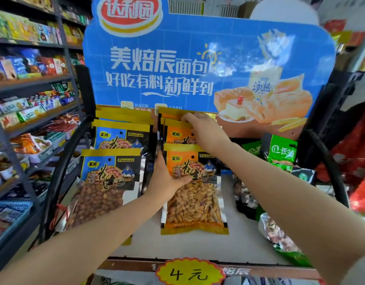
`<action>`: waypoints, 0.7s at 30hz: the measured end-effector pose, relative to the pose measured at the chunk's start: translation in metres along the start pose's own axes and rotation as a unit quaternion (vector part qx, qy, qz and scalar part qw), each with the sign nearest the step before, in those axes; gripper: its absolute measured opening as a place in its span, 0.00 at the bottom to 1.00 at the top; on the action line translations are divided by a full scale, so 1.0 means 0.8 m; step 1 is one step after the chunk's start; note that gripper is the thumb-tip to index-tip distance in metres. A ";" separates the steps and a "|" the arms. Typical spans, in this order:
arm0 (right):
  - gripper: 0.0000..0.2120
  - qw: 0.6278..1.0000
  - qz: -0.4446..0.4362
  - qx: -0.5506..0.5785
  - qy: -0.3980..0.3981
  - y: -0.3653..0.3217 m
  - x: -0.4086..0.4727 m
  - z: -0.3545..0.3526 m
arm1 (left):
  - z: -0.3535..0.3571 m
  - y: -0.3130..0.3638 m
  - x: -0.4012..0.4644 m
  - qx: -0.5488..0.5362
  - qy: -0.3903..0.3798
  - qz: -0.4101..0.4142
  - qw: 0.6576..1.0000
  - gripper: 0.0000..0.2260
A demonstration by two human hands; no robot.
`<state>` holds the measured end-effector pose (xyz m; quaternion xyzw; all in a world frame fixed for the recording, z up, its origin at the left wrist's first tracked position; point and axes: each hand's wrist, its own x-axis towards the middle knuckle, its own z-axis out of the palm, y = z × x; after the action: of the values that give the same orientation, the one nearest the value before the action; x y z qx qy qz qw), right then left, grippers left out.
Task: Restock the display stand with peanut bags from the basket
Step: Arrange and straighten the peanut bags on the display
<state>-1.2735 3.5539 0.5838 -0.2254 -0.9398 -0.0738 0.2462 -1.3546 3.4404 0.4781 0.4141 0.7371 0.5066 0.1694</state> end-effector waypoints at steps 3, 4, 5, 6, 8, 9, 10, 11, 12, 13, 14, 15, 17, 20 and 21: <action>0.28 1.000 0.009 -0.008 -0.013 0.003 0.000 0.005 | -0.003 -0.004 -0.001 0.012 -0.015 0.028 0.999 0.51; 0.28 1.000 0.006 -0.018 -0.011 0.003 -0.002 0.004 | -0.004 -0.004 -0.004 0.017 -0.015 0.042 0.999 0.51; 0.27 1.000 -0.001 -0.024 -0.001 0.004 -0.006 0.002 | -0.006 -0.004 -0.008 0.025 -0.012 0.062 0.998 0.51; 0.26 1.000 -0.007 -0.019 0.014 0.006 -0.013 -0.002 | -0.008 -0.003 -0.015 0.049 -0.009 0.079 0.996 0.52; 0.22 0.998 -0.018 0.013 0.052 0.012 -0.033 -0.012 | -0.011 -0.001 -0.036 0.133 -0.014 0.126 0.983 0.55; 0.20 0.997 -0.021 0.030 0.068 0.018 -0.046 -0.016 | -0.012 -0.001 -0.046 0.180 -0.033 0.155 0.971 0.57; 0.18 0.996 -0.022 0.043 0.074 0.024 -0.060 -0.022 | -0.013 0.000 -0.057 0.227 -0.062 0.181 0.955 0.58; 0.16 0.996 -0.024 0.048 0.072 0.030 -0.073 -0.027 | -0.013 -0.001 -0.062 0.272 -0.098 0.197 0.937 0.58; 0.15 0.997 -0.024 0.046 0.065 0.036 -0.084 -0.032 | -0.013 -0.001 -0.064 0.319 -0.132 0.208 0.915 0.57; 0.14 0.998 -0.018 0.043 0.053 0.043 -0.091 -0.037 | -0.013 -0.002 -0.062 0.365 -0.161 0.214 0.892 0.55; 0.14 0.998 -0.007 0.043 0.038 0.049 -0.096 -0.044 | -0.014 0.000 -0.062 0.402 -0.181 0.218 0.871 0.53; 0.14 0.999 0.006 0.045 0.027 0.055 -0.101 -0.050 | -0.014 0.003 -0.062 0.421 -0.190 0.220 0.859 0.51; 0.14 0.997 0.039 0.052 0.035 0.070 -0.112 -0.064 | -0.011 0.013 -0.063 0.421 -0.192 0.239 0.853 0.47; 0.10 0.986 0.129 0.059 0.085 0.100 -0.137 -0.089 | 0.011 0.041 -0.079 0.341 -0.197 0.297 0.870 0.37; 0.08 0.983 0.149 0.057 0.088 0.109 -0.147 -0.097 | 0.022 0.052 -0.086 0.298 -0.213 0.294 0.883 0.34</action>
<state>-1.1086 3.5662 0.5952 -0.3416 -0.8729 -0.0024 0.3484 -1.2833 3.4035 0.4961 0.7404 0.6440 0.1898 0.0341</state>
